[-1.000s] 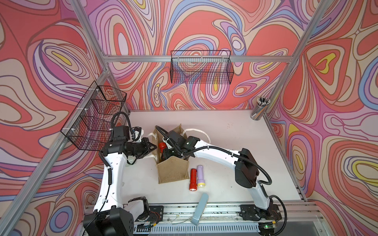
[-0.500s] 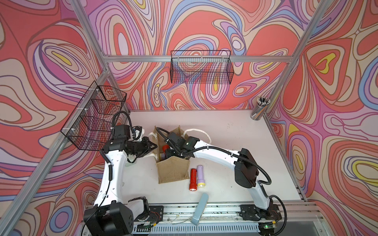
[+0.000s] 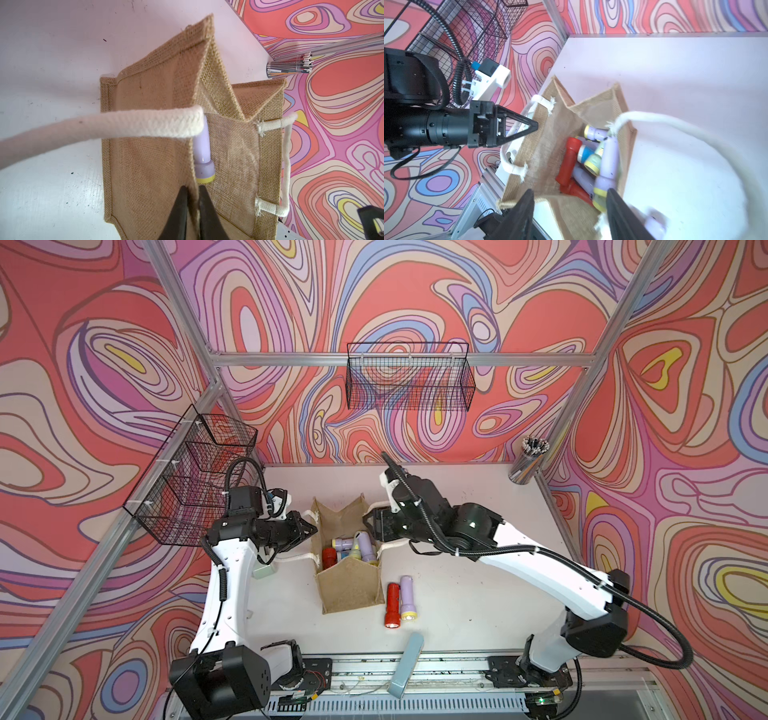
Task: Put the flashlights into the tote bags
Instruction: Place the flashlight in the canvas bag, then pick up the flashlight from the center of the board.
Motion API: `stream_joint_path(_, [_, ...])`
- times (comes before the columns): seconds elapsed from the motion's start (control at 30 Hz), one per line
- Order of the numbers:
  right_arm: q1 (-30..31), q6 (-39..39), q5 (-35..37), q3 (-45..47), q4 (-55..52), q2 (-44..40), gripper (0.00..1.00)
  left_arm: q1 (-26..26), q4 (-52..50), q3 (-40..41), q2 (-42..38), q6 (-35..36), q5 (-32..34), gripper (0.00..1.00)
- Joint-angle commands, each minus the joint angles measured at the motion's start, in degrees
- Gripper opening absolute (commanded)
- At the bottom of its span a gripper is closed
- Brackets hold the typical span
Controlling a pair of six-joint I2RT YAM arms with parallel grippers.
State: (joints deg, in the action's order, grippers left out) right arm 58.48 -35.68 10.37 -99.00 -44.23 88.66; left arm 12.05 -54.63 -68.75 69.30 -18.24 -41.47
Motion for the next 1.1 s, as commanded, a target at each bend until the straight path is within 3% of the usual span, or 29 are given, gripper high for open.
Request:
stream_joint_path(0.0, [-0.54,-3.70,8.00,6.82,-4.97,-5.80,0.57,0.03,-1.40,-1.31,-0.04,1.36,0.74,0.15])
stream_joint_path(0.27, [-1.04,-19.86,13.71,25.32,-15.23,-18.26,0.55,-0.04,-1.71,-0.25,-0.56,1.50,0.50,0.15])
stream_joint_path(0.4, [-1.24,-25.36,7.40,38.78,-6.40,-21.33,0.59,-0.02,-1.40,0.37,-0.48,1.32,0.79,0.15])
stream_joint_path(0.53, [-1.32,-26.18,1.10,46.55,6.45,-18.25,0.60,-0.06,-1.32,0.15,-0.43,1.01,0.07,0.15])
stream_joint_path(0.8, [-1.43,-21.05,-8.16,41.87,12.18,-0.81,0.60,-0.01,-3.43,-0.86,-1.43,1.83,-0.33,0.16])
stream_joint_path(1.07, [-2.52,-19.78,-11.05,38.30,10.16,7.86,0.54,-0.06,-5.18,-1.21,-2.75,2.76,0.60,0.16])
